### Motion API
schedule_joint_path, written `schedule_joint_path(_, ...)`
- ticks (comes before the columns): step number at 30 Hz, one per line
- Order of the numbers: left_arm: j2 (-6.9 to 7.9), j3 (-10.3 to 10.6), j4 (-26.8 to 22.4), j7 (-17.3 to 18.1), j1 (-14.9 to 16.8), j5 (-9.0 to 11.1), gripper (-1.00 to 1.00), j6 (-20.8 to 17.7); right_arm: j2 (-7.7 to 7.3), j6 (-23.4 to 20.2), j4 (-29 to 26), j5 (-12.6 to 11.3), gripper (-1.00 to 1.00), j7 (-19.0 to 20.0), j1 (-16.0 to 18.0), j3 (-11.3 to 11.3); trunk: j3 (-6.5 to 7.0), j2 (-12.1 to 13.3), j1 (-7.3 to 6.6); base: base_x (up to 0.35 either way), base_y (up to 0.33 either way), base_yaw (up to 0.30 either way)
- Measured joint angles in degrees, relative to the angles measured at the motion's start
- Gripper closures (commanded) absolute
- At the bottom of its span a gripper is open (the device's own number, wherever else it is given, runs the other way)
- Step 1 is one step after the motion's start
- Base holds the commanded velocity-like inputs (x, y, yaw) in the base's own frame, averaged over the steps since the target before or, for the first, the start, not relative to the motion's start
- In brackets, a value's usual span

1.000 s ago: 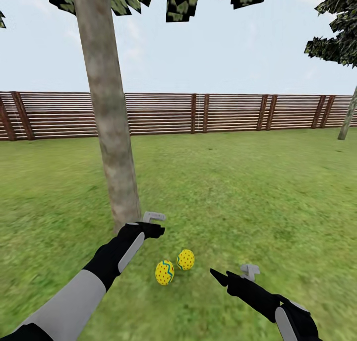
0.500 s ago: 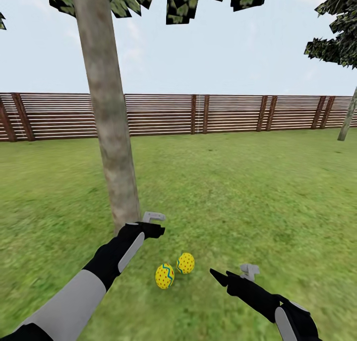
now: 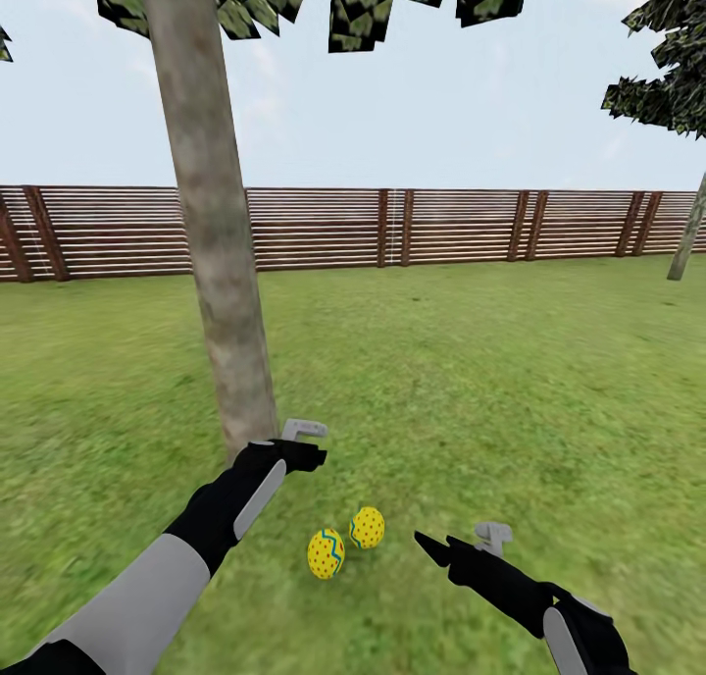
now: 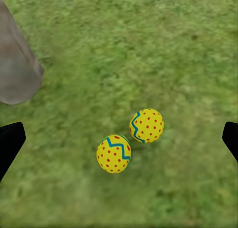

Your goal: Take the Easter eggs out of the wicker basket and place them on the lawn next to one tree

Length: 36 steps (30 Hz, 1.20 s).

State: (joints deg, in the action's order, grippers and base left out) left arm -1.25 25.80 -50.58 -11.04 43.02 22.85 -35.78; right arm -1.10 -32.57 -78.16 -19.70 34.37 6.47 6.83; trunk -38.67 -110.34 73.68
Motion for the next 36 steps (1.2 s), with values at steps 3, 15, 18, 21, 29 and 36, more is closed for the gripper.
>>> schedule_joint_path(3, 0.0, 0.0, 0.0, 0.0, 0.0, 0.0, -1.0, 0.0, 0.02, -0.2, -0.2, 0.0, -1.0, -0.1, 0.0, 0.0, 0.54, 1.2, -0.66, 0.0, 0.0, 0.0)
schedule_joint_path(15, -0.1, 0.1, 2.1, 0.1, 0.0, 0.0, -1.0, -0.5, -0.06, -0.7, -0.6, -0.7, -1.0, 0.0, 0.1, 0.1, 2.69, 6.0, -3.3, 0.0, 0.0, 0.0)
schedule_joint_path(18, -0.2, 0.1, 4.4, 0.2, 0.3, 0.0, -1.0, -0.9, -0.06, -0.7, -0.6, -0.7, -1.0, 0.1, 0.0, 0.1, 3.23, 7.2, -3.95, 0.0, 0.0, 0.0)
schedule_joint_path(21, -0.33, 0.0, 5.8, 0.2, 0.4, 0.0, -1.0, -1.7, -0.05, -0.6, -0.6, -0.6, -1.0, 0.2, 0.0, 0.1, 3.77, 8.4, -4.61, 0.0, 0.0, 0.0)
schedule_joint_path(29, -0.23, 0.0, 6.6, 0.2, 0.7, 0.2, -1.0, -4.7, -0.12, -0.6, -0.5, -0.5, -1.0, 0.2, 0.0, 0.1, 5.21, 11.6, -6.37, 0.0, 0.0, 0.0)
schedule_joint_path(36, -0.12, 0.0, 6.8, 0.1, 0.8, 0.2, -1.0, -7.7, -0.13, -0.4, -0.4, -0.2, -1.0, 0.0, 0.0, 0.1, 6.46, 14.4, -7.91, 0.0, 0.0, 0.0)
